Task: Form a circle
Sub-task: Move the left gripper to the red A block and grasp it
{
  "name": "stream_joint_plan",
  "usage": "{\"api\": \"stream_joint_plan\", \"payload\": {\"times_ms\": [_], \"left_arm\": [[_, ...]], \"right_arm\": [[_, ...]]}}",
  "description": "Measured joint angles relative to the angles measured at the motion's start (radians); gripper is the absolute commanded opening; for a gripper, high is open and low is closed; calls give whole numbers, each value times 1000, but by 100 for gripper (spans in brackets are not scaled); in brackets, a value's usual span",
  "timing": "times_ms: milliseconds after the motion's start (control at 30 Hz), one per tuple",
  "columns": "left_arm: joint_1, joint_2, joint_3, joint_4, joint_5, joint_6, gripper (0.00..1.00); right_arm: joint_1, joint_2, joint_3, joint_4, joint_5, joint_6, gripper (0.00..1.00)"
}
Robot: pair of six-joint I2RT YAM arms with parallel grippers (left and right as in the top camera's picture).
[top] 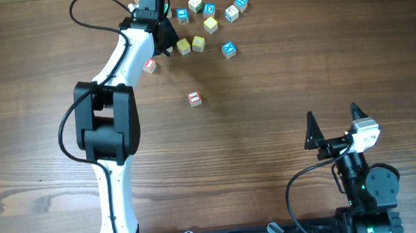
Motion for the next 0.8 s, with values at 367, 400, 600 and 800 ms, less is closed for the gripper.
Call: {"api": "stream_joint_plan", "payload": {"times_ms": [367,400,600,800], "left_arm": [[0,0,0,-12,0,0,47],[0,0,0,-9,0,0,46],[0,0,-2,-8,0,0,44],[-2,0,-8,-3,0,0,37]], "right_arm": [[0,0,0,0,0,0,100],[0,0,0,0,0,0,100],[0,0,0,0,0,0,100],[0,0,0,0,0,0,100]]}}
